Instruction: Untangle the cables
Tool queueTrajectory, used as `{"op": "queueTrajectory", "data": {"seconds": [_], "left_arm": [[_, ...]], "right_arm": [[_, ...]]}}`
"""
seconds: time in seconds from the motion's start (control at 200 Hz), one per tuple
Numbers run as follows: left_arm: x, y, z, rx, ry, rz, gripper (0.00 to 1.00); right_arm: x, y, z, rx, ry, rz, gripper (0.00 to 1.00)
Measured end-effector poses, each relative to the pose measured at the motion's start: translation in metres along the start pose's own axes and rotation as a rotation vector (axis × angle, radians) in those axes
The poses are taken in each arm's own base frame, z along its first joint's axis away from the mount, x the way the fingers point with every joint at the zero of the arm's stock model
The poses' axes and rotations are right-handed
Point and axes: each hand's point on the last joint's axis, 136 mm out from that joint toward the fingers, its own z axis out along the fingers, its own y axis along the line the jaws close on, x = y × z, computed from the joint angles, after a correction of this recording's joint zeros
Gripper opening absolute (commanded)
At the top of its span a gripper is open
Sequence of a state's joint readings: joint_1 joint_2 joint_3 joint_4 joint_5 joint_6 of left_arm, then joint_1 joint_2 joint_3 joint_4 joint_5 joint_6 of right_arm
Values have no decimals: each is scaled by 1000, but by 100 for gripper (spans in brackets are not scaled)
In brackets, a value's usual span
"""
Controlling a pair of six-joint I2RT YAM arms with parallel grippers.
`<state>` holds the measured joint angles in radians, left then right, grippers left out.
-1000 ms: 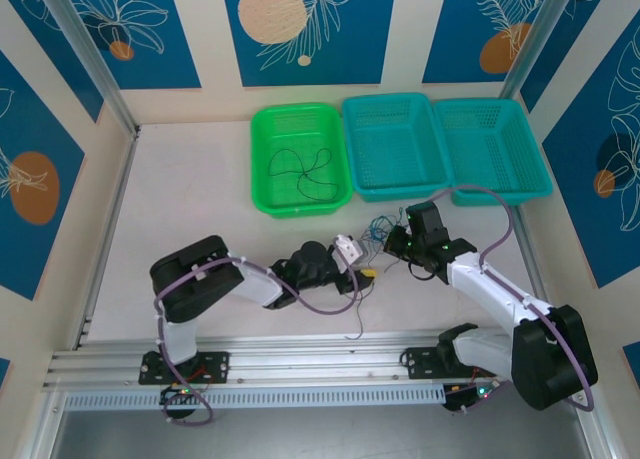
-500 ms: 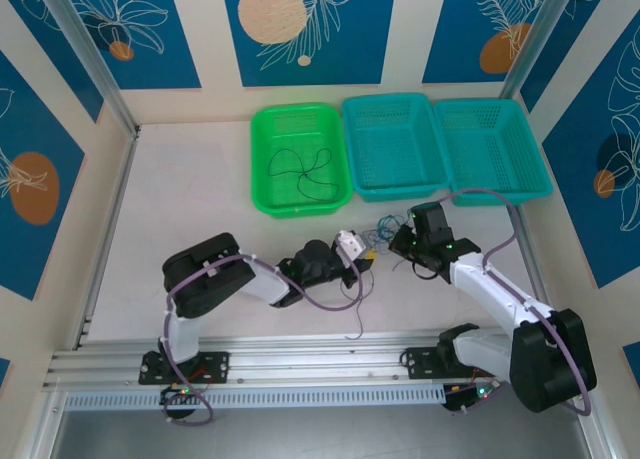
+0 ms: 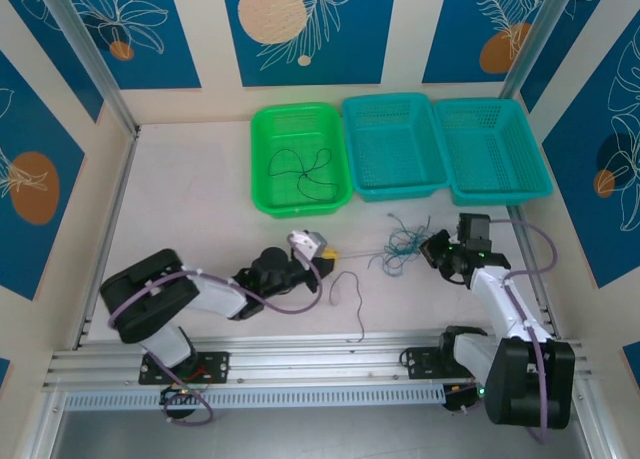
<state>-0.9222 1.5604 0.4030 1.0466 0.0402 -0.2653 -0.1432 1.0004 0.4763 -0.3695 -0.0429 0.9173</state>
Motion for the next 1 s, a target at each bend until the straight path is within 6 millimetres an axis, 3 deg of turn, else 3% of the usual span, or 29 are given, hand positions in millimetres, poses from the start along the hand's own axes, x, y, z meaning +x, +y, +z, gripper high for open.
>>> {"op": "queueTrajectory", "data": {"seconds": [0.115,0.265,0.335,0.375,0.455,0.555,0.69,0.865,1.0], "left_arm": [[-27,45,-33,-146,-80,-42,0],[-40,69,-60,-240,-119,-69,0],[-38,70,-64,-245,-103,-66,0],[-36,67,-63,-222,-89,-57,0],[-27,53,-57,-137,-43,-42,22],[-17,34,-42,-31,22,-29,40],[-25,4,-16,120,49,-25,58],[-45,-32,11,306,24,-54,66],[-49,-38,25,344,18,-124,65]], "right_arm": [[-38,-36,-10,111,-166,107,0],[-49,-40,-21,118,-233,117,0],[-47,-26,-20,52,-207,71,0],[-43,-12,-19,-14,-174,27,0],[-24,22,-15,-149,-84,-106,0],[14,56,-12,-235,34,-301,0],[53,95,-21,-325,104,-526,0],[67,115,-29,-372,112,-629,0],[75,114,-26,-365,131,-660,0]]}}
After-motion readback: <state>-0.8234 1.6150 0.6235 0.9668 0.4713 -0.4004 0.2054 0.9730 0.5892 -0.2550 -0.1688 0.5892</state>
